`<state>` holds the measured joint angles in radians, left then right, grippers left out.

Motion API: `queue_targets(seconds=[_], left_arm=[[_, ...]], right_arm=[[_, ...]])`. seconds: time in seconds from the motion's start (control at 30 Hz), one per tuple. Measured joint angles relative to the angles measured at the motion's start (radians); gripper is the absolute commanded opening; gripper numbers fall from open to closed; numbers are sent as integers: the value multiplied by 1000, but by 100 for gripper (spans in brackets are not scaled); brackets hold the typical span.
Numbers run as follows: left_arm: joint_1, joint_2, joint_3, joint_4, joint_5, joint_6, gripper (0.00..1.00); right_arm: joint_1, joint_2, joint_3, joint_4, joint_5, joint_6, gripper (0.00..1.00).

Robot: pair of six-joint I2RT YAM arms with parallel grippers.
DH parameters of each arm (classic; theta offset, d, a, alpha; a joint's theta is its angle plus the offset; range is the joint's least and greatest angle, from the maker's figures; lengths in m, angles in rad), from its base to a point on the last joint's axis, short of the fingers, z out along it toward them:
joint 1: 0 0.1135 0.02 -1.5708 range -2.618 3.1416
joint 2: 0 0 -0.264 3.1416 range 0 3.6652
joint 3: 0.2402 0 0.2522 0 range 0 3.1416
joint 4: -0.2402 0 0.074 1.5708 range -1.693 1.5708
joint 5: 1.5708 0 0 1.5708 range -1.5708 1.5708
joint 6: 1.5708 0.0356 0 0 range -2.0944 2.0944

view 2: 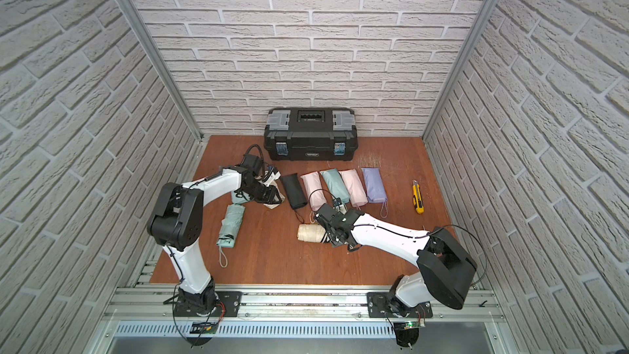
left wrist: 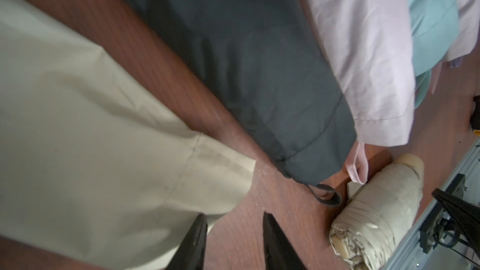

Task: Take umbrellas out of sleeves
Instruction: Adjust the umbrella sleeve at the center of the board.

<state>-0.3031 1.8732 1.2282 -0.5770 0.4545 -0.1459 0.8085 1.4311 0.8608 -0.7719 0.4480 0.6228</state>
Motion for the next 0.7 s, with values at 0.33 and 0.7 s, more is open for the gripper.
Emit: queue_targets(seconds=[0.33, 0.7], left_arm=[[27, 19, 19, -47, -50, -4, 37], [87, 19, 31, -83, -93, -4, 36]], right_arm=[[0, -8, -6, -2, 0, 0, 82], [-1, -27, -30, -3, 0, 2, 82]])
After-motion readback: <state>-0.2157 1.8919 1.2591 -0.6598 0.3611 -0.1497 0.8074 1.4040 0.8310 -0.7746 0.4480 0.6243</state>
